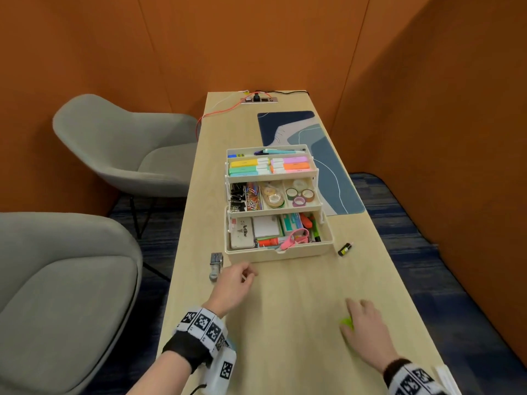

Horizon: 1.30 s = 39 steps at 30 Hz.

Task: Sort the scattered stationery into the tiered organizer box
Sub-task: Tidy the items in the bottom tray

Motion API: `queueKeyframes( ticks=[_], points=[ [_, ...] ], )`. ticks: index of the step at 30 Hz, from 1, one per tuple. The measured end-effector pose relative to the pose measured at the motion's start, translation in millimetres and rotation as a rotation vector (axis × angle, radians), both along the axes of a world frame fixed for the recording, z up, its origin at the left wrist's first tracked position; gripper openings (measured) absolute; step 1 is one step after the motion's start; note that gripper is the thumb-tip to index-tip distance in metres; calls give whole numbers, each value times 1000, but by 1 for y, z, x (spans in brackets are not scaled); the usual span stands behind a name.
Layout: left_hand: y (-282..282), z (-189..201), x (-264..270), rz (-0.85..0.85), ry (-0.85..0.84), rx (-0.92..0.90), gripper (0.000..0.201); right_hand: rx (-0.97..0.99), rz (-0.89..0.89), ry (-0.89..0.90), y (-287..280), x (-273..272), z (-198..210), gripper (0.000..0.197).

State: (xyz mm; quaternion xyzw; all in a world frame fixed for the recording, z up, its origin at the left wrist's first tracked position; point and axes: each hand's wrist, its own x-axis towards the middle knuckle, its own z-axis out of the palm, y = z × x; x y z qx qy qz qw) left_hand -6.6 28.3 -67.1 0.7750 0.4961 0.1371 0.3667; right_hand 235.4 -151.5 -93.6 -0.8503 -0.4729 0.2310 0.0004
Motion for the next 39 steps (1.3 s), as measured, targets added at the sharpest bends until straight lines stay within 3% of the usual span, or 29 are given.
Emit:
queueKeyframes(
  ticks=[2, 6, 10, 15, 17, 20, 23, 25, 29, 31, 34, 36, 39],
  points=[
    [-4, -1, 3, -19, -6, -16, 14, -64, 0, -50, -18, -6, -12, 60],
    [-12, 0, 10, -61, -6, -41, 15, 117, 101, -104, -18, -13, -26, 49],
    [-12, 3, 3, -71, -24, -46, 16, 96, 79, -7, -1, -11, -11, 49],
    [-1, 11, -29, -10, -29, -53, 16, -94, 39, 247, 28, -9, 19, 34],
    [6, 15, -47, 61, -32, -60, 17, -124, 30, 432, 48, -14, 41, 29],
    [19, 20, -70, 173, -42, -42, 19, 61, -30, 760, 90, -29, 84, 28],
    [32, 24, -84, 230, -18, -24, 18, 255, -87, 848, 149, -41, 107, 26],
    [38, 24, -89, 251, -15, -35, 19, 308, -168, 843, 187, -49, 101, 18],
    [43, 19, -95, 268, -5, -53, 22, 208, -519, 992, 243, -65, 76, 16],
    [43, 16, -97, 278, -3, -64, 22, 194, -477, 949, 256, -68, 62, 14],
    [43, 11, -100, 299, 26, -101, 20, 166, -480, 772, 275, -65, 32, 27],
    [45, 6, -100, 292, 60, -121, 18, 306, -685, 752, 293, -62, 7, 30],
    [47, -1, -92, 294, 134, -134, 14, 343, -804, 715, 302, -61, -10, 30]
  ],
)
